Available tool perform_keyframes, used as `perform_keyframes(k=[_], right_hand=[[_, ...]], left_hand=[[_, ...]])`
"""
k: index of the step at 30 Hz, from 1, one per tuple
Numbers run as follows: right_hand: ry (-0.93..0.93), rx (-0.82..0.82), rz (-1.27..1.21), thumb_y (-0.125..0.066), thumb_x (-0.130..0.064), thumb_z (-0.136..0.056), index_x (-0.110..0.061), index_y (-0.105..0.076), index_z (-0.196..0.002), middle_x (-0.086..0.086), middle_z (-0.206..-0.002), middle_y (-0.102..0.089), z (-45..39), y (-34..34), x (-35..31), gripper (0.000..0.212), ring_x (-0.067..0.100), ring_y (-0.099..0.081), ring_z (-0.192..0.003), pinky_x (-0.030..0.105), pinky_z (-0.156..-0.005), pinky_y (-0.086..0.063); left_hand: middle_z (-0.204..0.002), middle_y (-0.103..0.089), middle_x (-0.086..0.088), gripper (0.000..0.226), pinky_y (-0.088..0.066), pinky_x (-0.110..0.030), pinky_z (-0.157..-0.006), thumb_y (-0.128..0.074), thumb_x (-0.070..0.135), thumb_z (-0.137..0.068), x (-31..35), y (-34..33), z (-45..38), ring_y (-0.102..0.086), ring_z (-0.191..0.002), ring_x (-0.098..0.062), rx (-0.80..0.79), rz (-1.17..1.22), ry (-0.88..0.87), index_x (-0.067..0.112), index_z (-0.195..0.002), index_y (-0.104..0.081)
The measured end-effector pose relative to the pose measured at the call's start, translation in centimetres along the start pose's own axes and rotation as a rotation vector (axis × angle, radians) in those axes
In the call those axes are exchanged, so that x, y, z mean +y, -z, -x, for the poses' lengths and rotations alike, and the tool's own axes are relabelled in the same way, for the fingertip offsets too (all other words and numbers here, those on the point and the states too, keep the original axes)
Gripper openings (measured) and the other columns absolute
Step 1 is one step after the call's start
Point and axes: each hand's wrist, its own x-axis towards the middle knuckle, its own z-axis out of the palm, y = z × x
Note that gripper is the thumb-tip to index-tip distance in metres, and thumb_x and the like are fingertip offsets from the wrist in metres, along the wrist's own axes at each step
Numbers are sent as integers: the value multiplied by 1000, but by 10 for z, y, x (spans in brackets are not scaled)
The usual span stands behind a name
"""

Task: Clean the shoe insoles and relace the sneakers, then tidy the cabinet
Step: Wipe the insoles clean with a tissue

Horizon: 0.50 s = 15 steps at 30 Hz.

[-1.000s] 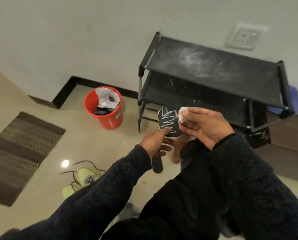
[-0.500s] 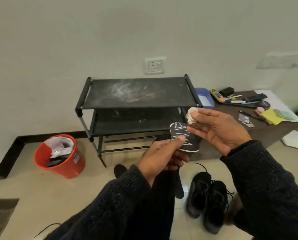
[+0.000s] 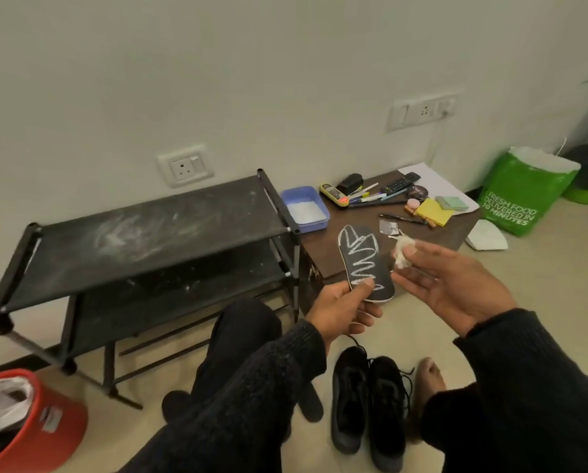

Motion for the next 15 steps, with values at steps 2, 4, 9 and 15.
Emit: perform_keyframes(k=[2, 4, 9, 15], right_hand=[[-21, 44, -41, -73, -6, -76, 0, -61, -129, 15, -101, -73, -10, 18, 9, 54, 21, -70, -79, 38, -83, -61], [-51, 79, -73, -72, -6, -74, 1, -62, -126, 16, -100, -73, -17, 31, 20, 53, 23, -70, -81, 39, -84, -60], [-106, 119, -103, -73, -4, -71, 3, -64, -121, 22, -106, -73, -32, 42, 42, 51, 30, -68, -91, 45, -83, -60], [-114, 123, -113, -72, -1, -72, 7, -64, -118, 23, -104, -73, -50, 30, 53, 47, 34, -70, -91, 46, -81, -61]], left_hand=[[-78, -73, -5, 32, -46, -23, -58, -57, 44, -100, -10, 2, -40, -58, -58, -11, 43, -43, -13, 14, -104, -67], [-69, -69, -1, 30, -44, -20, -51, -54, 40, -102, -18, 9, -76, -55, -52, -9, 80, -101, -8, 12, -103, -64], [-61, -64, 1, 25, -42, -21, -45, -53, 37, -103, -34, 33, -142, -51, -45, -9, 140, -180, 145, 16, -95, -64], [-68, -64, -4, 25, -45, -21, -49, -55, 37, -102, -45, 51, -173, -54, -46, -10, 167, -118, 298, 14, -91, -62]])
